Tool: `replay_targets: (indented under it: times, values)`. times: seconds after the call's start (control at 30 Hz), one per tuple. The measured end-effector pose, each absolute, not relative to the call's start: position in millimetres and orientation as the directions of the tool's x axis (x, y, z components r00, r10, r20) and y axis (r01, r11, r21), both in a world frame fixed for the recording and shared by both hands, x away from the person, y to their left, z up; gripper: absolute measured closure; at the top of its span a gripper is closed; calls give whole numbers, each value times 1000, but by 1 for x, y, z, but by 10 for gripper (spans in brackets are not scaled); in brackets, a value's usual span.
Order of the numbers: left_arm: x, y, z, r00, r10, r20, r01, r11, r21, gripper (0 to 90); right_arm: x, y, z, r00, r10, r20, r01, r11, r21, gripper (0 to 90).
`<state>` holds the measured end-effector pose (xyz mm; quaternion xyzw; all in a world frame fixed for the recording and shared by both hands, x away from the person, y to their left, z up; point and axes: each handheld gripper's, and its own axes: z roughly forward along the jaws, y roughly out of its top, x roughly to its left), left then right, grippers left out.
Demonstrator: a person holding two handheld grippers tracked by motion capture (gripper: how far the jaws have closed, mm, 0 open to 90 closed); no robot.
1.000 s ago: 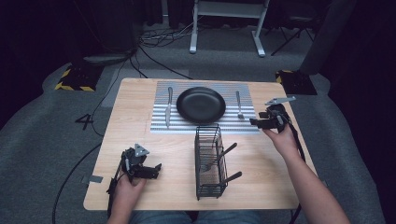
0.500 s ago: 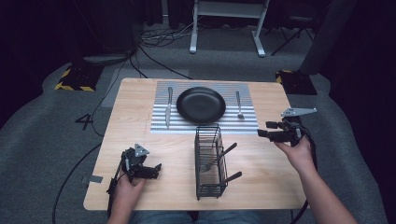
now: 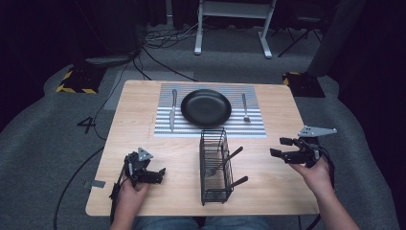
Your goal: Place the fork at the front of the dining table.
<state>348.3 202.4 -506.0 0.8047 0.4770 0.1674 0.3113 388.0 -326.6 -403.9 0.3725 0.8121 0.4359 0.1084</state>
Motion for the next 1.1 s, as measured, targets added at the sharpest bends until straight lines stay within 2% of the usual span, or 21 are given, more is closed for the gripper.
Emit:
replay_targets:
  times: [0.23, 0.4, 0.53, 0.63, 0.83, 0.93, 1.1]
  values:
    - [348, 202, -506, 489, 872, -28, 664, -351, 661, 5, 372, -330, -418, -676, 728, 111, 533, 379, 756, 200]
    - [348, 202, -506, 489, 872, -28, 664, -351, 660, 5, 366, -336, -434, -645, 750, 145, 572, 348, 743, 155]
    - [348, 202, -506, 489, 872, -28, 664, -351, 661, 5, 360, -341, -445, -618, 771, 157, 600, 333, 727, 147]
    - [348, 202, -506, 489, 872, -28, 664, -351, 660, 5, 355, -344, -455, -601, 792, 110, 588, 345, 731, 147]
    - [348, 202, -506, 489, 872, -28, 664, -351, 661, 5, 347, -348, -474, -593, 800, 93, 572, 337, 748, 149]
    - [348, 202, -506, 489, 872, -28, 664, -351, 660, 5, 345, -349, -484, -588, 807, 52, 547, 349, 761, 156]
    - [348, 202, -506, 489, 872, -28, 664, -351, 660, 5, 347, -349, -496, -580, 814, 41, 557, 359, 749, 162]
